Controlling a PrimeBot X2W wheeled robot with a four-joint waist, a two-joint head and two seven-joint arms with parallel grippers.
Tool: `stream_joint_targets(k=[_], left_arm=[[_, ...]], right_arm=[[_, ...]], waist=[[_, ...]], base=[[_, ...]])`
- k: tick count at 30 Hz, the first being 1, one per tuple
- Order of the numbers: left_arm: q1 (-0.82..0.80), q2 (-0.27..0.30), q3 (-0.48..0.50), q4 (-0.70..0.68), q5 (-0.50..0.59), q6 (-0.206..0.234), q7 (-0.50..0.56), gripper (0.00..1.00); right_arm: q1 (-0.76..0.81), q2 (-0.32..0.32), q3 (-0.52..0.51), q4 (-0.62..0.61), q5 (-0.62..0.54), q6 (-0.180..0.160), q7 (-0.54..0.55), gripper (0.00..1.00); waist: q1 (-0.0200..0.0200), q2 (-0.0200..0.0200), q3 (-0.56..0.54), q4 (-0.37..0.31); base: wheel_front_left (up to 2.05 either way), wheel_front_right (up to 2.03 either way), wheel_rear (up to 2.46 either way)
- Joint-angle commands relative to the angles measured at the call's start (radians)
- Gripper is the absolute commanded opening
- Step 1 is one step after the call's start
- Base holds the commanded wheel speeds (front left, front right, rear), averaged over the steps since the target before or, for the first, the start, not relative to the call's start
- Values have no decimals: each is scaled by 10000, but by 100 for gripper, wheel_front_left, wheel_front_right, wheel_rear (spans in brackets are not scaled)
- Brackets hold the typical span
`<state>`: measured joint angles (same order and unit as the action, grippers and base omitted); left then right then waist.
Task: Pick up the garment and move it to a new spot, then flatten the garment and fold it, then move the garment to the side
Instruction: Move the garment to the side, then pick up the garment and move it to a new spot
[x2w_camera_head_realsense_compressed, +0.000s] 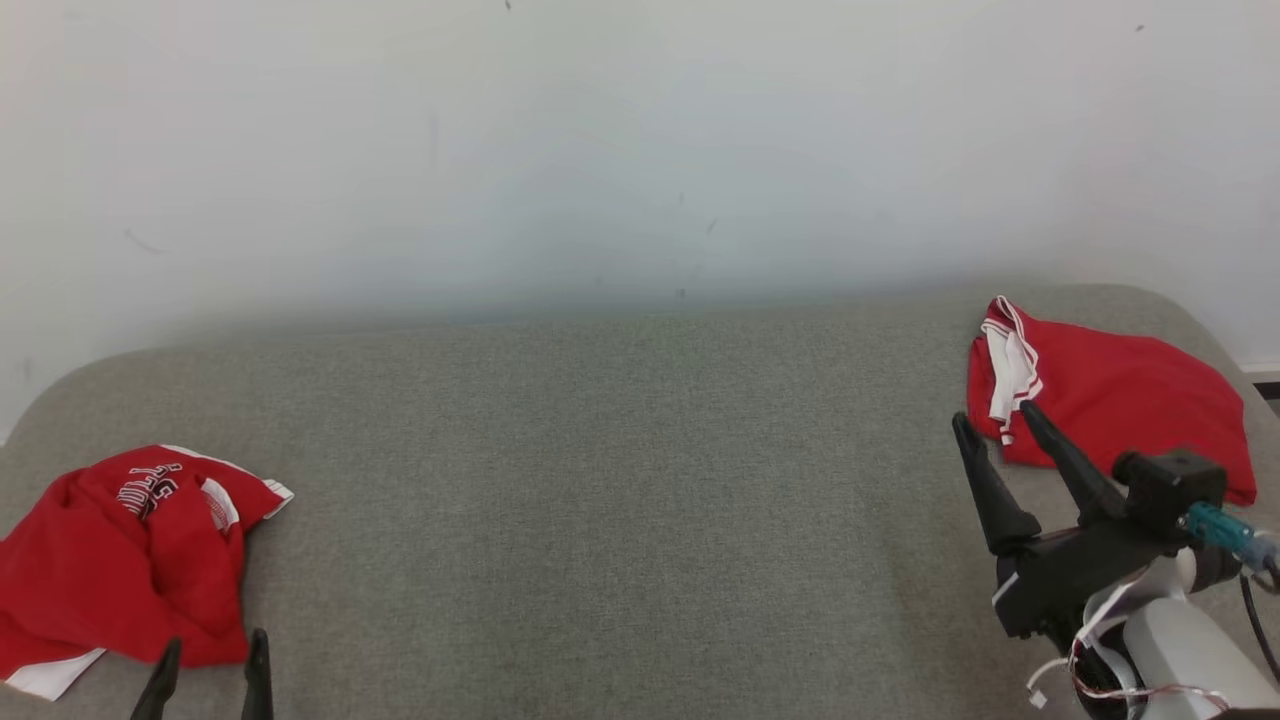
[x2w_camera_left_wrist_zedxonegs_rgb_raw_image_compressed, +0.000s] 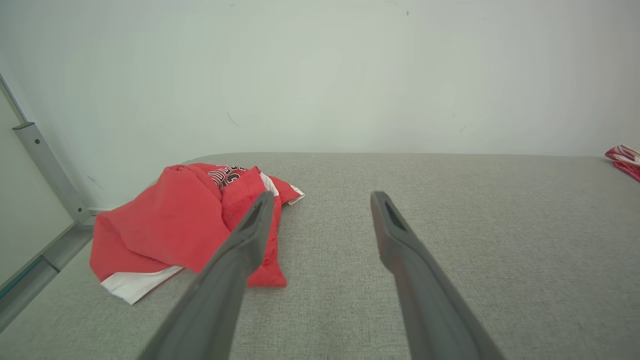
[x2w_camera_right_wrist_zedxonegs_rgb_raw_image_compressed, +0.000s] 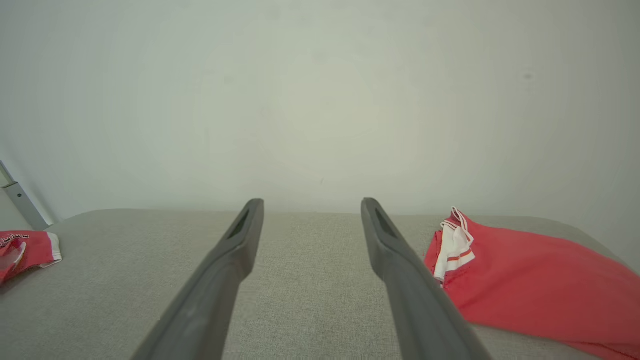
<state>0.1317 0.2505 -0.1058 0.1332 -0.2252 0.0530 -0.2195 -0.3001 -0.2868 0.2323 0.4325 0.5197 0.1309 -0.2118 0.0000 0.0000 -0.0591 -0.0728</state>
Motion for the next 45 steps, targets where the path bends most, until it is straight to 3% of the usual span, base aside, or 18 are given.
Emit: stream_joint_targets(k=[1,7,11,18,23,45], left_arm=[[77,26,-47,-17,-67,64,42,100],[19,-20,-139,47,-98,97,39,100],[141,168,-118,203,172,371,283,100],[95,330,-106,222,241,506,310,100],[116,256,135,160,-137,495,45,100],[-56,592,177,57,-17,841,98,100]], right_arm=[[272,117,-249,-127,-313,-5,-97,100],[1217,740,-1210,-684,-1290,-5,-148,100],[1851,1220,-1869,-1189,-1930,-5,40,100],[2381,1696,-2686,-1705,-2370,-5,412,100],[2593,1903,-2886,-1938,-2333,-5,494,100],[2818,2199,-3112,-1877,-2298,-5,250,100]], waist=[[0,0,-29,69],[0,0,-117,260],[0,0,-179,285],[0,0,-261,222],[0,0,-266,146],[0,0,-234,159]], base=[[0,0,0],[0,0,0],[0,0,0],[0,0,0],[0,0,0],[0,0,0]])
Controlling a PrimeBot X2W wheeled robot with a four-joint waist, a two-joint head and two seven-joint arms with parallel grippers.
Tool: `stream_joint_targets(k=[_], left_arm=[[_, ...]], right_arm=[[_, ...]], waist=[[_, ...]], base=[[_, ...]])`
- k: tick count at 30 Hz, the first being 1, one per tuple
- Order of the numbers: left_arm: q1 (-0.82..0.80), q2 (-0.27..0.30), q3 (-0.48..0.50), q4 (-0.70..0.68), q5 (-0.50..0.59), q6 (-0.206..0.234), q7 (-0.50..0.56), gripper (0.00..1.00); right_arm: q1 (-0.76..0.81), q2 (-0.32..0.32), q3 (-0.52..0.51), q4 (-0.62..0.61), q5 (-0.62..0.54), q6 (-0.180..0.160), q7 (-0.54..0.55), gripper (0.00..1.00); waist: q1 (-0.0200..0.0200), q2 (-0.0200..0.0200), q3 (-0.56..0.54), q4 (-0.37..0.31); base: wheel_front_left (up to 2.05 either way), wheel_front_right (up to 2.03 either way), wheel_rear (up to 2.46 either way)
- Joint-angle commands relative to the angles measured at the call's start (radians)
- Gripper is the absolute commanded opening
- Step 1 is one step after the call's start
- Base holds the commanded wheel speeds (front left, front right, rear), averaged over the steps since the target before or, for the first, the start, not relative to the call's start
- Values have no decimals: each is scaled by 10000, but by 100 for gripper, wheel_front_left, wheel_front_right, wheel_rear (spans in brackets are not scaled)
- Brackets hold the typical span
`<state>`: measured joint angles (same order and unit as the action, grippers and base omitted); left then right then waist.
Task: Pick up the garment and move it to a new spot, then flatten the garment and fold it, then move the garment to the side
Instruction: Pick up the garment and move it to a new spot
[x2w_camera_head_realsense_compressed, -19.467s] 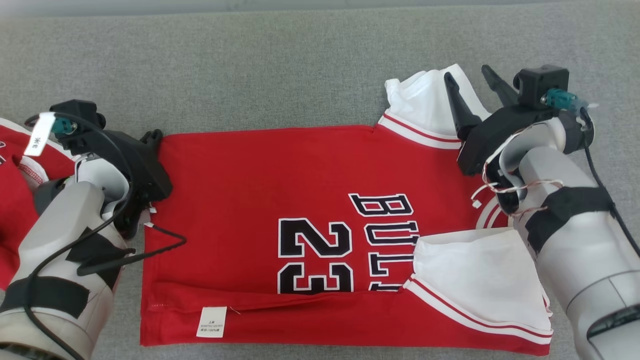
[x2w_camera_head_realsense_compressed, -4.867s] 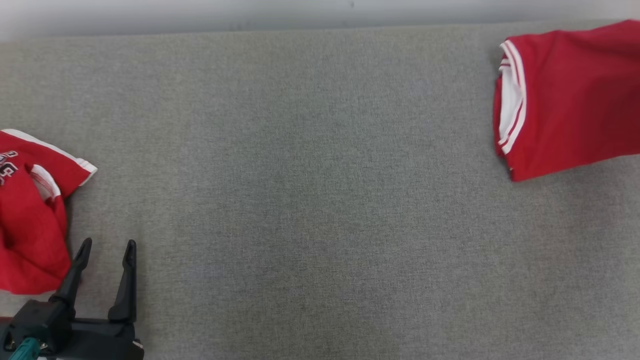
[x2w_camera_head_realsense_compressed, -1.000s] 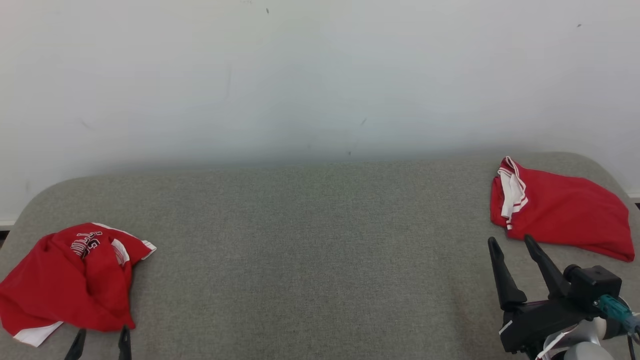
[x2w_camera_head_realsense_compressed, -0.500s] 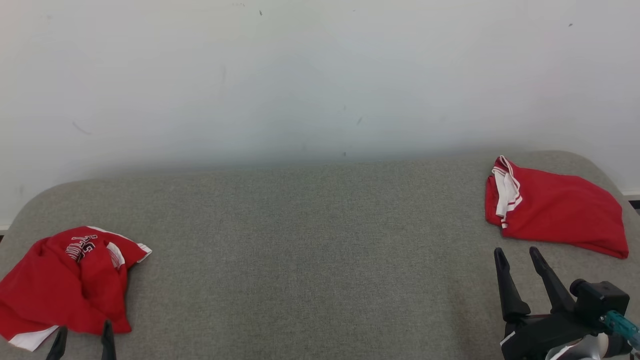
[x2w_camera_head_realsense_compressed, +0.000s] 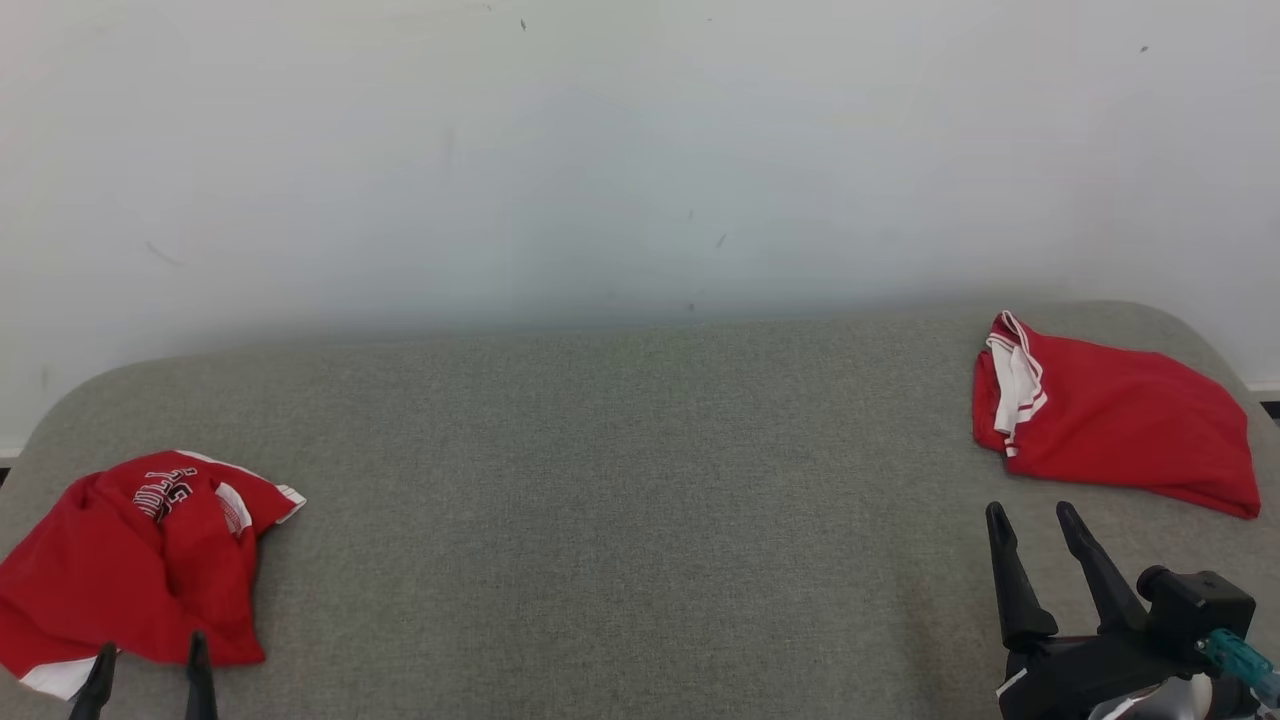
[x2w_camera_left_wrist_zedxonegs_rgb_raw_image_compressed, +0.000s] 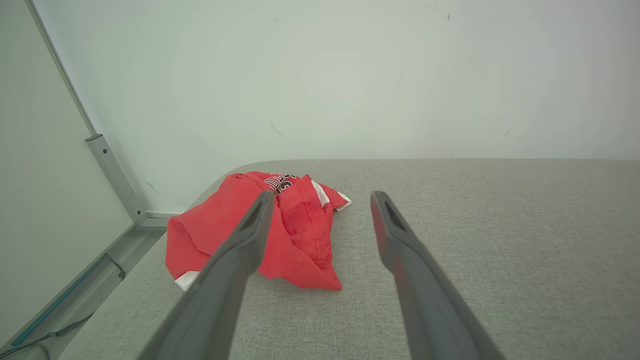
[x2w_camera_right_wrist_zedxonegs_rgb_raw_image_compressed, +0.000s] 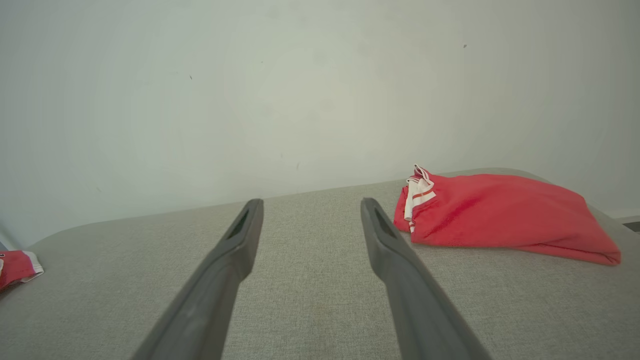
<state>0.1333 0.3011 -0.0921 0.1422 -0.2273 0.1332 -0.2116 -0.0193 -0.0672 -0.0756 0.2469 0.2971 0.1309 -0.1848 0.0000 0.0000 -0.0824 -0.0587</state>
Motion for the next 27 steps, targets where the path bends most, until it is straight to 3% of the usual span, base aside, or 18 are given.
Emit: stream_joint_targets(k=[1,11,27], left_arm=[[-84,100,16,-46,18,41,34,100],[-88,277,47,-160,-84,65,25,100],[112,408,-16,-275,-160,170,157,100]], right_arm=[[15,8,-22,-21,-72,-5,-5,100],[102,33,51,41,-3,-5,43,100],[286,-4,142,74,138,-5,73,100]], waist=[[0,0,0,43],[0,0,-71,771],[0,0,-279,2775]], base=[[0,0,0],[0,0,0],[0,0,0]])
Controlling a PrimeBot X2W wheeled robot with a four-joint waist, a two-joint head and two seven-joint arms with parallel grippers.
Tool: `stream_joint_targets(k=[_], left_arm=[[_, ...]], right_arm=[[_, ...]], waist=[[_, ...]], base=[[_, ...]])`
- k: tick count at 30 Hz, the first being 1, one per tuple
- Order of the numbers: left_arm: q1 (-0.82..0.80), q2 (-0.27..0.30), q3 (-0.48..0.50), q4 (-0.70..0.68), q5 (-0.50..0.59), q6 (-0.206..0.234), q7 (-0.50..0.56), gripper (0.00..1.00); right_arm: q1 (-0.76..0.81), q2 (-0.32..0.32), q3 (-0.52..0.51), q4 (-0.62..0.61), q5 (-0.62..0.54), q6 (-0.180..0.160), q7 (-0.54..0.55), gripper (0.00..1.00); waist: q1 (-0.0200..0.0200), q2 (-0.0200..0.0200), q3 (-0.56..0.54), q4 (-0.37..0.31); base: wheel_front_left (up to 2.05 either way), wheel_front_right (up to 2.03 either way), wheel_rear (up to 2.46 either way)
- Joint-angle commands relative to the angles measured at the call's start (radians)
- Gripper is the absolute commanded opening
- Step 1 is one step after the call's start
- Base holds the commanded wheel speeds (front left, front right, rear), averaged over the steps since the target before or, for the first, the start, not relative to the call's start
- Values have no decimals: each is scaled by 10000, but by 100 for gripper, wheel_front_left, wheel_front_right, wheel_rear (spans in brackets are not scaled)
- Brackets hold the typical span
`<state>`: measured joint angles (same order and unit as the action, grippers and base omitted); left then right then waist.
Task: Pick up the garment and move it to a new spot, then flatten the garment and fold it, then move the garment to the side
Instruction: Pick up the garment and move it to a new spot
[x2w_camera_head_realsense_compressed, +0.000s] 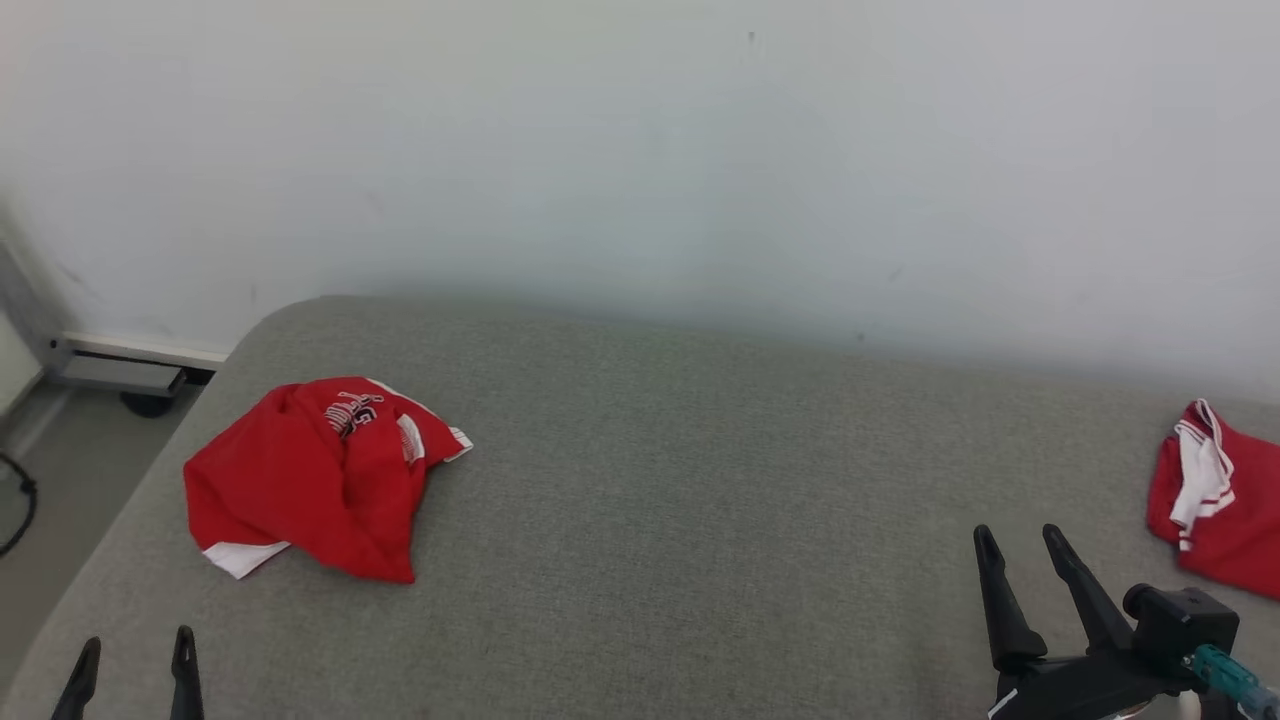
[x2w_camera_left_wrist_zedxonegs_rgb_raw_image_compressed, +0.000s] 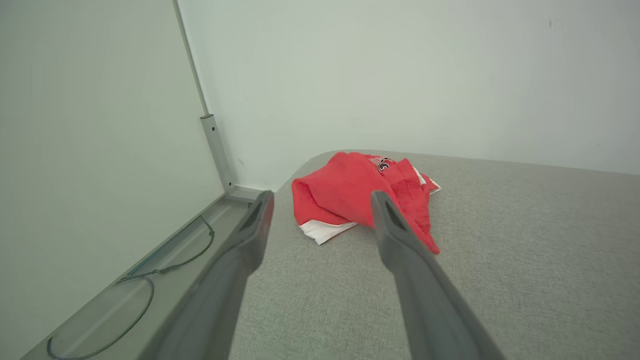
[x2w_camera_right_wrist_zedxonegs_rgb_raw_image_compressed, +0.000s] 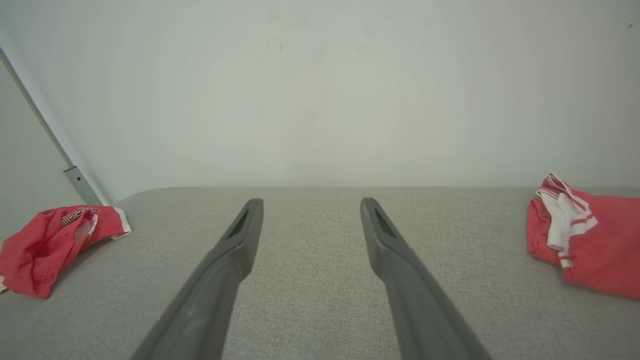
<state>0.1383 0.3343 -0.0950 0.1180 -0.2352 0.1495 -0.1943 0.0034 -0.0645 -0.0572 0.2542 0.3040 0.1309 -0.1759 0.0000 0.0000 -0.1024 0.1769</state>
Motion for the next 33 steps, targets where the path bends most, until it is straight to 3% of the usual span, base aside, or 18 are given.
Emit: stream_joint_targets(k=[1,16,33], left_arm=[[70,85,16,-38,-93,10,-8,100],[256,275,-31,-361,-102,154,230,100],[403,261,111,-598,-305,414,23,100]], right_arm=[[63,-26,-14,12,72,-5,-2,100],[191,-17,192,130,205,-5,-45,100],[-504,-151,714,551,301,-5,-77,100]], waist=[[0,0,-93,545],[0,0,-246,2417],[0,0,62,2761]], base=[[0,0,0],[0,0,0],[0,0,0]])
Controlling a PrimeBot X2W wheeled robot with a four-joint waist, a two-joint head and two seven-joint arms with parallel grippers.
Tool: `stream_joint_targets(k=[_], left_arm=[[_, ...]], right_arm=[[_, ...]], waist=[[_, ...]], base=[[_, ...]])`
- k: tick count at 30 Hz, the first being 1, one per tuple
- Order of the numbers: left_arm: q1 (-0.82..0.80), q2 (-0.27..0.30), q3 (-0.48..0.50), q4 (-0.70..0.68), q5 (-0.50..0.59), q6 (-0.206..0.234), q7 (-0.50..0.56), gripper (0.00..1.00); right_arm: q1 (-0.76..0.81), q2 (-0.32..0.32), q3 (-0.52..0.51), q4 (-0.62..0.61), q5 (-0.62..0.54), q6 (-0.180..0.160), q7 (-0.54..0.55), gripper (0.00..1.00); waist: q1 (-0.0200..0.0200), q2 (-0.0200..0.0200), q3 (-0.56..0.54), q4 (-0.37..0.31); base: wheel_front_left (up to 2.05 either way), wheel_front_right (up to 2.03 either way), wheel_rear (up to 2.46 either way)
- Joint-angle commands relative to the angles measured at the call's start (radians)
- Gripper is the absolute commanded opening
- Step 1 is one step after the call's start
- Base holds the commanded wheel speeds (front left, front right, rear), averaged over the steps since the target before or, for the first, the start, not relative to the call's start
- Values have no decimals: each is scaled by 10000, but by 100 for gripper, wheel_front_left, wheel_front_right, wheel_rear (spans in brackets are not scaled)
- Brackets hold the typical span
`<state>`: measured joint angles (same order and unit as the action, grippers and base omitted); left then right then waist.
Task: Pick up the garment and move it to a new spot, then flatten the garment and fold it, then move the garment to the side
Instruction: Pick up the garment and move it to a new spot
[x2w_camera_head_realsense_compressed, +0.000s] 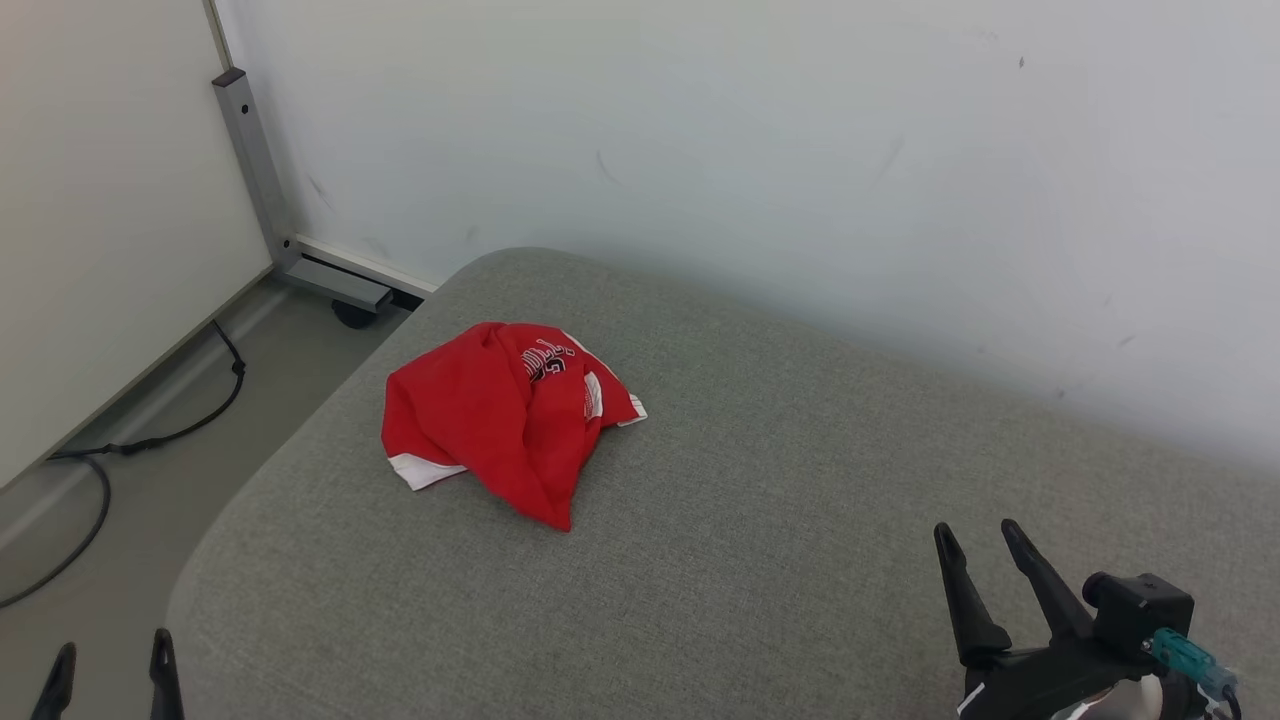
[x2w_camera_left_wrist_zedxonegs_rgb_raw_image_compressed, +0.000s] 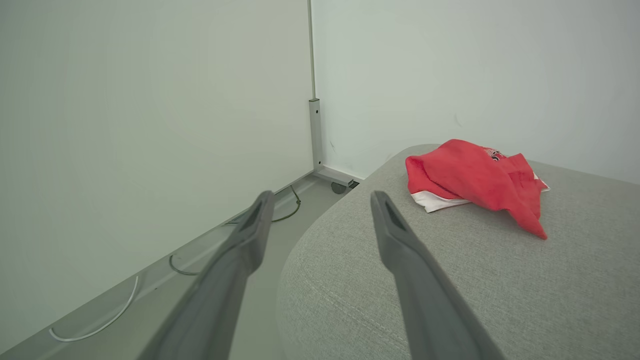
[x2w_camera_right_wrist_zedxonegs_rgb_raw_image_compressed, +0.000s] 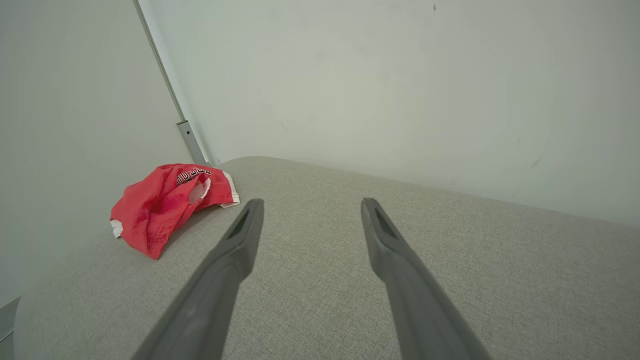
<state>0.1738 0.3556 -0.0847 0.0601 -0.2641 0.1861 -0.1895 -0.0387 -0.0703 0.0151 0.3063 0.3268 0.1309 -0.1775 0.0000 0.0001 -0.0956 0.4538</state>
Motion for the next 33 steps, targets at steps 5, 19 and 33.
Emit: stream_joint_targets(k=[5,19,33], left_arm=[[-226,62,-251,61,-20,-166,100,100],[-2234,541,-926,551,-16,-1233,820,100],[-4757,969,-1005,2880,-653,-2469,1278,100]], right_arm=[[-12,-111,2,137,134,-5,-99,100],[176,-147,-25,92,103,-5,27,100],[-264,-285,139,183,-10,-5,260,100]], waist=[[0,-1,-65,-72],[0,-1,-147,-733],[0,-1,235,-2623]], base=[[0,0,0],[0,0,0],[0,0,0]])
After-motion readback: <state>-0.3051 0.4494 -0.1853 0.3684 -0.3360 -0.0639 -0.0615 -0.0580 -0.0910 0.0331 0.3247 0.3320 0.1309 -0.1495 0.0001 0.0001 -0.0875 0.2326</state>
